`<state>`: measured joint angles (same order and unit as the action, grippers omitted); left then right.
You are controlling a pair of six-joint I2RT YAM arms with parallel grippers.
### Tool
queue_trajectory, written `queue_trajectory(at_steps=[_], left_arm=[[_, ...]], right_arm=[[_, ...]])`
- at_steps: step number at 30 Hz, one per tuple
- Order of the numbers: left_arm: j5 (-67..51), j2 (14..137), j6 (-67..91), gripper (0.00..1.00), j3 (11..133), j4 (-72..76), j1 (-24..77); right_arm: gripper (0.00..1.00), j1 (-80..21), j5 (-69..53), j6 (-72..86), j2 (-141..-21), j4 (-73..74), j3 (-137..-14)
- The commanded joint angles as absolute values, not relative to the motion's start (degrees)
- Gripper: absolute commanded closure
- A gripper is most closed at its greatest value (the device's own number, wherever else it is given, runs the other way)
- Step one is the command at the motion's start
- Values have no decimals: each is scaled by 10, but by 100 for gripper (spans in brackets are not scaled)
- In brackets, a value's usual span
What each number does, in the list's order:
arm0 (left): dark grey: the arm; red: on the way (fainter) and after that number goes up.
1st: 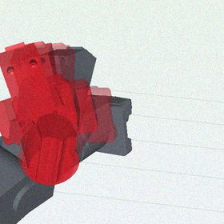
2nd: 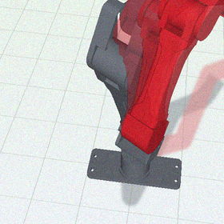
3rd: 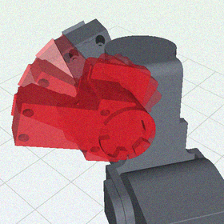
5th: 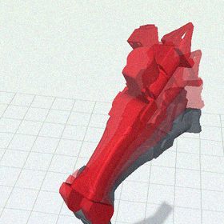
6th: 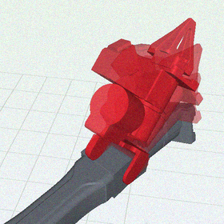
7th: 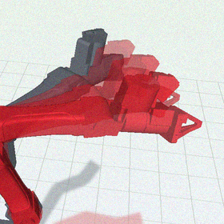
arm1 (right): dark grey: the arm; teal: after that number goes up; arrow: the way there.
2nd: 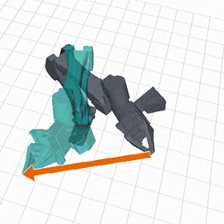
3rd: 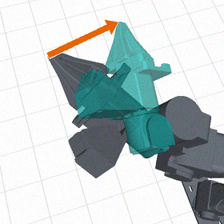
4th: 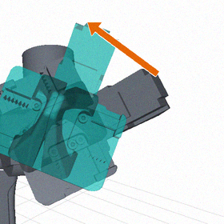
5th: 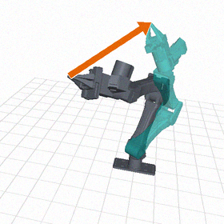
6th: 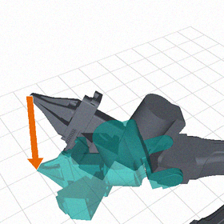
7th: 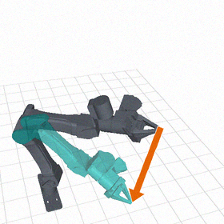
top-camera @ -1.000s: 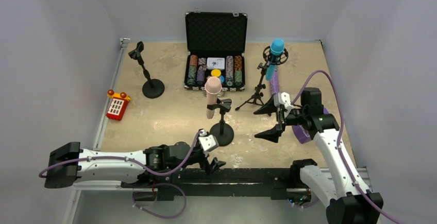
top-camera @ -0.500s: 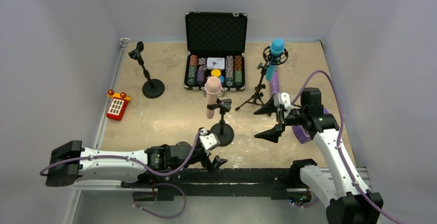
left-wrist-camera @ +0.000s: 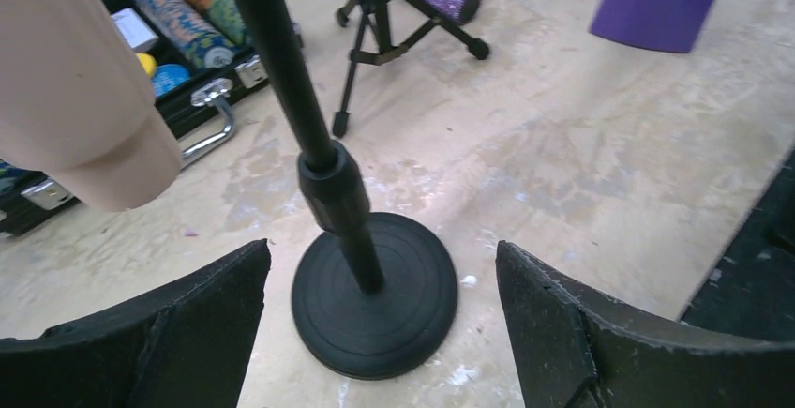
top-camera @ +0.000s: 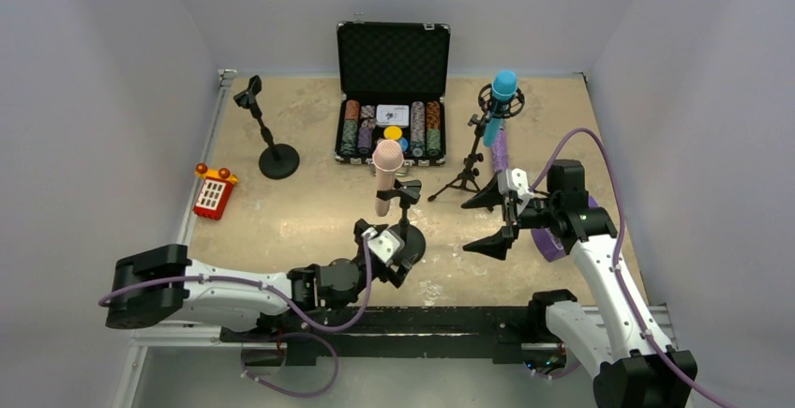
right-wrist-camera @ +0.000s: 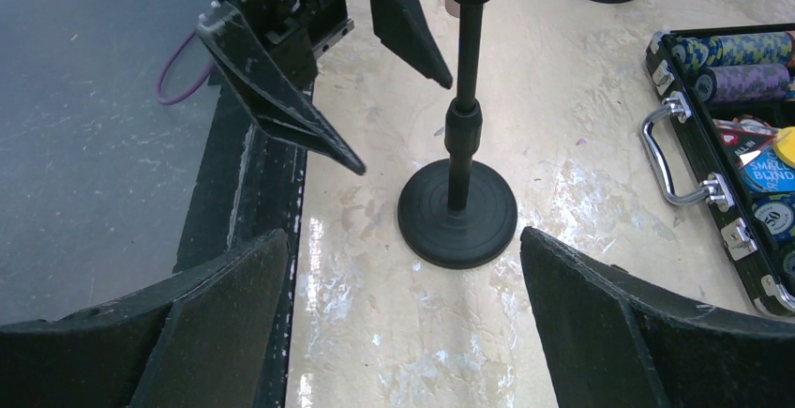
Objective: Attach the microphones to the stand
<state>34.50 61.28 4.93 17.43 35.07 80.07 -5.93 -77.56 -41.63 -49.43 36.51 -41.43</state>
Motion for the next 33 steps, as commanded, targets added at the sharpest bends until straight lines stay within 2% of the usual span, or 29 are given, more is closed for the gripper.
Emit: queue_trajectory(at_steps=[1,9,20,26,28,33], left_arm=[[476,674,3,9,200,500,804],[551,740,-21,22,220,564,803],[527,849,15,32,274,588,803],[583,912,-60,40,302,682,802],[595,932,-85,46,306,716,802],[607,963,-120,76,301,776,802]], right_arm=[[2,-57,-788,-427,-486,355,-413],[2,-57,-784,-438,-493,365,-418],[2,-57,-784,-439,-493,366,-418],[2,-57,-785,-440,-494,366,-417],[2,-57,-785,-440,-494,367,-419],[2,-57,-787,-440,-494,367,-419]])
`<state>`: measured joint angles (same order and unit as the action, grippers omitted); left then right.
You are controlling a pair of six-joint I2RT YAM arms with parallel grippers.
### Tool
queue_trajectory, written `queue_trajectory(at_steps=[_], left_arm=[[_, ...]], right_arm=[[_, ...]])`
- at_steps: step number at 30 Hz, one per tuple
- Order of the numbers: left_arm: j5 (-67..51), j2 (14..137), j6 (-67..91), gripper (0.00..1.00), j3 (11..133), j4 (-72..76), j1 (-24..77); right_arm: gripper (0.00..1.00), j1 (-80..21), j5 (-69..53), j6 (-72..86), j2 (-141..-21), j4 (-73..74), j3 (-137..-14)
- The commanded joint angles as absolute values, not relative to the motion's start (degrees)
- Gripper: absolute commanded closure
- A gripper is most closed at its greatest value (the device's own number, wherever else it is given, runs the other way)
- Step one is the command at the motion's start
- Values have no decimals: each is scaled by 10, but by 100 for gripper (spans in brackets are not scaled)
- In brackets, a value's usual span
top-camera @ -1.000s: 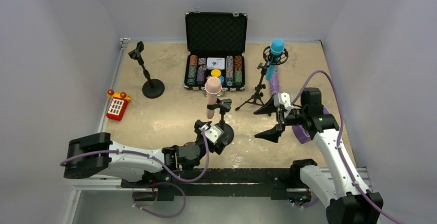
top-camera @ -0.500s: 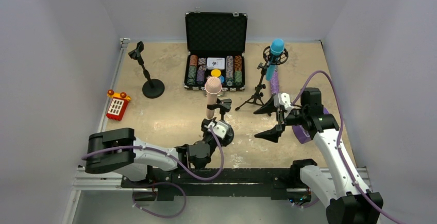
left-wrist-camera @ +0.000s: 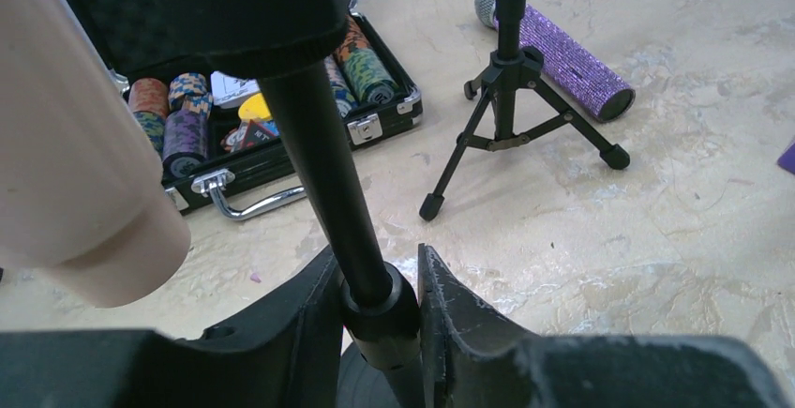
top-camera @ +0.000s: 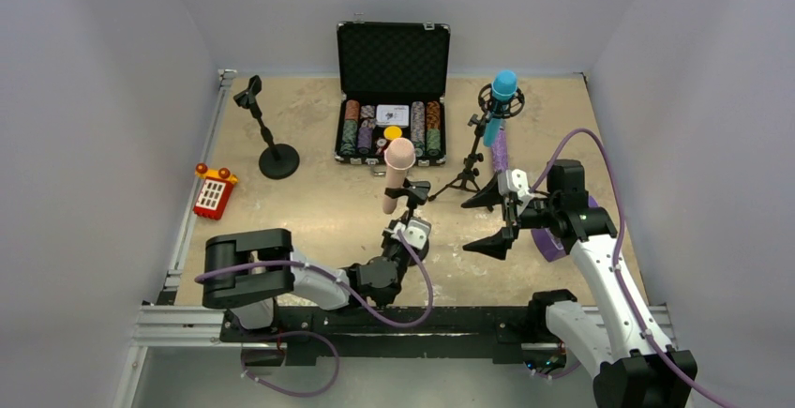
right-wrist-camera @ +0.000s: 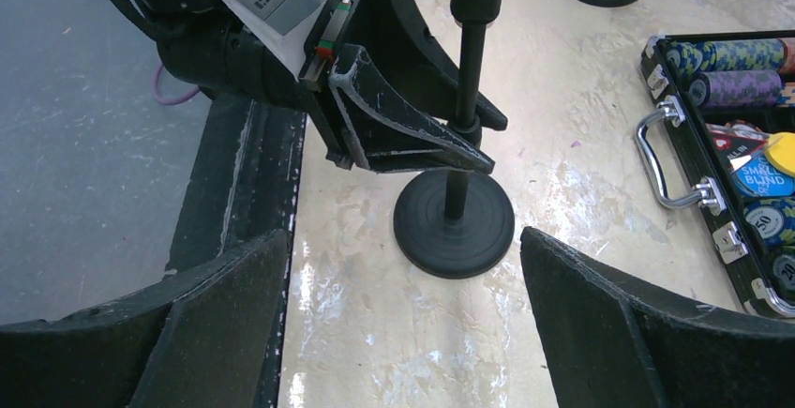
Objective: Attach the microphones to the stand
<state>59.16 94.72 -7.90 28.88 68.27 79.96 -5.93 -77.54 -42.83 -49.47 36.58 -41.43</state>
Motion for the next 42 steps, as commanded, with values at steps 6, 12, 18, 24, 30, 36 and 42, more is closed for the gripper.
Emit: queue_trajectory(at_steps=[6,12,18,24,30,36,42], left_arm=[[573,924,-110,100,277,765,796],[483,789,-38,100,200,675,745],[385,622,-14,100,150,567,628],[304,536,-5,100,148,494,482],[236,583,-5,100,197,484,361],[175,669,17,100,233,522,269],[133,736,28,100,258,549,234]], right_arm=[[1,-57,-787,-440,-494,367,-419],[2,-57,-784,-441,-494,367,-418],[2,-57,-783,-442,-494,368,-419],[2,-57,-782,-443,-496,368,-419],[1,-57,-784,-444,-496,370,-419],[1,-57,-787,-445,-493,371,-419],[1,-57,-787,-448,-497,372,-420]])
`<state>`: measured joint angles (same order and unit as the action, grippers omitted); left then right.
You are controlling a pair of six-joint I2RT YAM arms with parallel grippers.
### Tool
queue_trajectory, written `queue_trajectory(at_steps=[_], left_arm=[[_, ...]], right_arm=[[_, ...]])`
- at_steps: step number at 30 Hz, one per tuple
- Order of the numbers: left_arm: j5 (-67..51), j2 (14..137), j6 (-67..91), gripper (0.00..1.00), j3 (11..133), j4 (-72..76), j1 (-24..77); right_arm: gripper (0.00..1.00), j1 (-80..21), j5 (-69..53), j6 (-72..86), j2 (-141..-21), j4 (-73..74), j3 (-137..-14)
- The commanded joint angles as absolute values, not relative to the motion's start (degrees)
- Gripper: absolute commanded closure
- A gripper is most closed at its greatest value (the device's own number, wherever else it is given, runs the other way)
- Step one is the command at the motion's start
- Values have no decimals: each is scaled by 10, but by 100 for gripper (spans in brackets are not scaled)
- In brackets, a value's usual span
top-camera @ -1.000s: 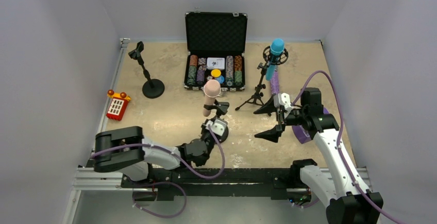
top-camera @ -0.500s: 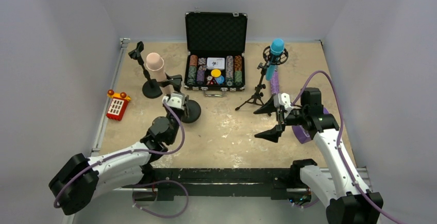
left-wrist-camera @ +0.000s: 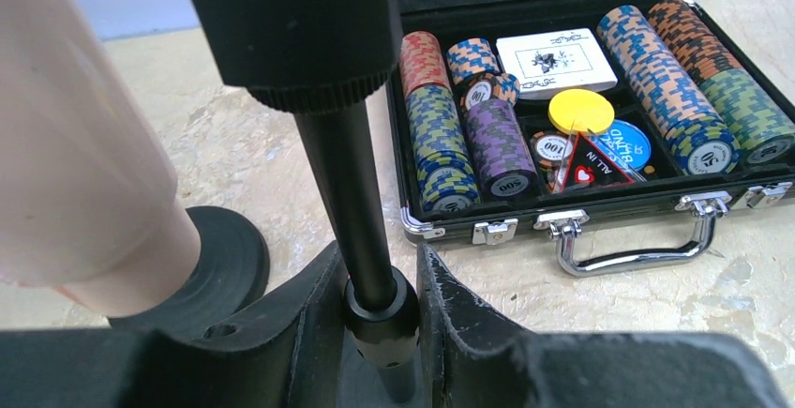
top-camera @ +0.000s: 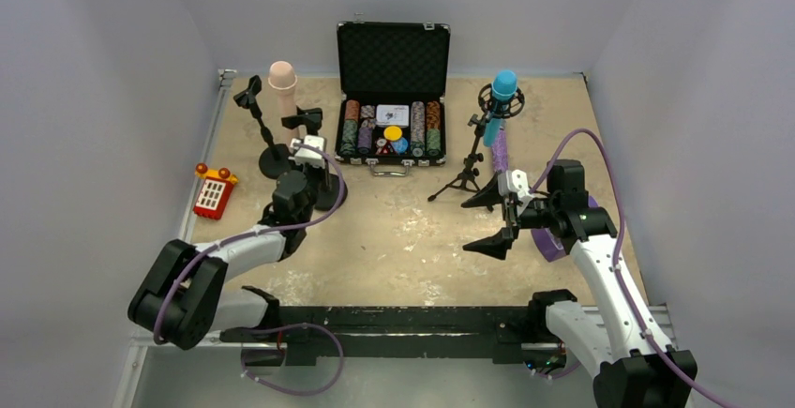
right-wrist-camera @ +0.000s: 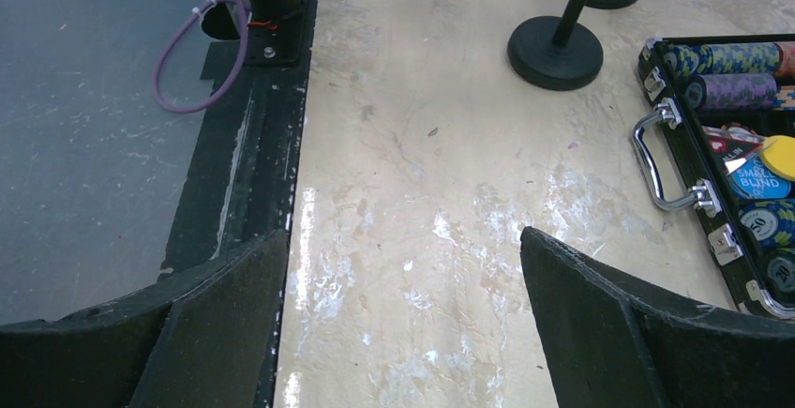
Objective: Attach the microphones to the stand
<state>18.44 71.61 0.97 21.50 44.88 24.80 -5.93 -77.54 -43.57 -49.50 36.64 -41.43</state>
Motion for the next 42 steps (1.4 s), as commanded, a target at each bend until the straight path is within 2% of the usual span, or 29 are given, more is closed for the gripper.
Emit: queue_trajectory(at_steps=[1,7,9,15,18,21,26,33,42], left_arm=[[133,746,28,100,256,557,233],[140,758,51,100,227,578,233],[145,752,60,88,215,577,233],[147,708,82,40,192,539,233],[153,674,97,26,185,495,234],[160,632,112,17,177,449,234],[147,537,152,9,175,331,234],[112,403,219,6,188,132,234],[73,284,219,5,258,-107,234]], right_arm=[[2,-57,-787,-449,-497,373,-420],[1,-57,-785,-455,-500,378,-422],[1,-57,-785,-456,-502,378,-423],[1,-57,-785,-457,-503,380,-424],[1,-57,-787,-458,-502,382,-424],[1,-57,-788,-458,-501,382,-424],[1,-57,-788,-459,-500,381,-425],[1,-57,-789,-461,-500,383,-425],[1,-57,-787,-463,-500,385,-425]])
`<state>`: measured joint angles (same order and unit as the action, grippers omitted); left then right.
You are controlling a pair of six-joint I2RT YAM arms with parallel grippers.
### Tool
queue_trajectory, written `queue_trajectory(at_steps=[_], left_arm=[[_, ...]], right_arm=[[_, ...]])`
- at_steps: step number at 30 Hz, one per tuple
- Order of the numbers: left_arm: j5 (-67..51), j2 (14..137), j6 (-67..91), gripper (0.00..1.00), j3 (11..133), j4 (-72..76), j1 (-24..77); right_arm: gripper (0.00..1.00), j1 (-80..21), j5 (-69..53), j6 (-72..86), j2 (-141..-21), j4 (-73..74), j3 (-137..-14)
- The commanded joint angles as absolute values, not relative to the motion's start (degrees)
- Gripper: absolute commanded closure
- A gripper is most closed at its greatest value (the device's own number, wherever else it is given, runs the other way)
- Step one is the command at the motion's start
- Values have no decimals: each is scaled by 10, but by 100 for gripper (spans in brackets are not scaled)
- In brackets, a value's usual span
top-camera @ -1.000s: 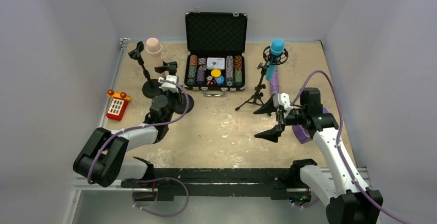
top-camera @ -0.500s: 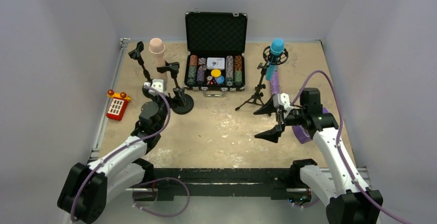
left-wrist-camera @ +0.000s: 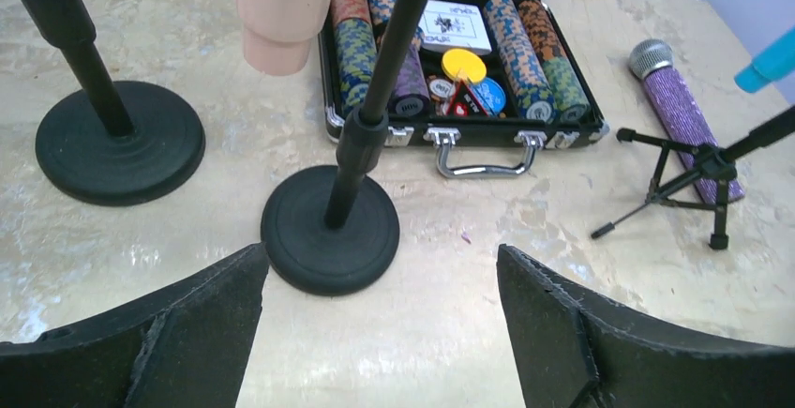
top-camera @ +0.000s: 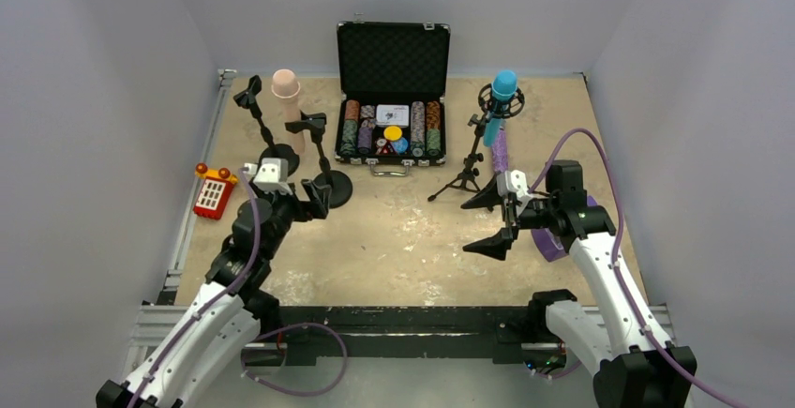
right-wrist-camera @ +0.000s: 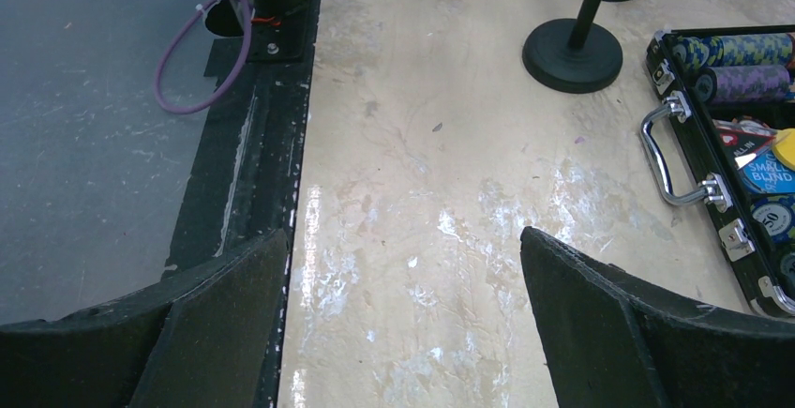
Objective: Attach the microphones to the stand
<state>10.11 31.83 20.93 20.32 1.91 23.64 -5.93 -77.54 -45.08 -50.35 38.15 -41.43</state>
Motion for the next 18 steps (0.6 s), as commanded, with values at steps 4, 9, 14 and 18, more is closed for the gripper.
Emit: queue_trajectory(at_steps=[4,9,14,18], left_arm=[[64,259,215,5,288,-169,234],[56,245,207,5,323,-225,234],[59,238,183,4,345,-268,234],[66,232,174,4,355,-289,234]], right_arm=[[1,-57,-785,-464,-500,386,-425],[1,-57,-785,-464,-499,385,-425],[1,-57,-782,-465,-499,385,-425],[1,-57,-782,-465,-499,385,-425]])
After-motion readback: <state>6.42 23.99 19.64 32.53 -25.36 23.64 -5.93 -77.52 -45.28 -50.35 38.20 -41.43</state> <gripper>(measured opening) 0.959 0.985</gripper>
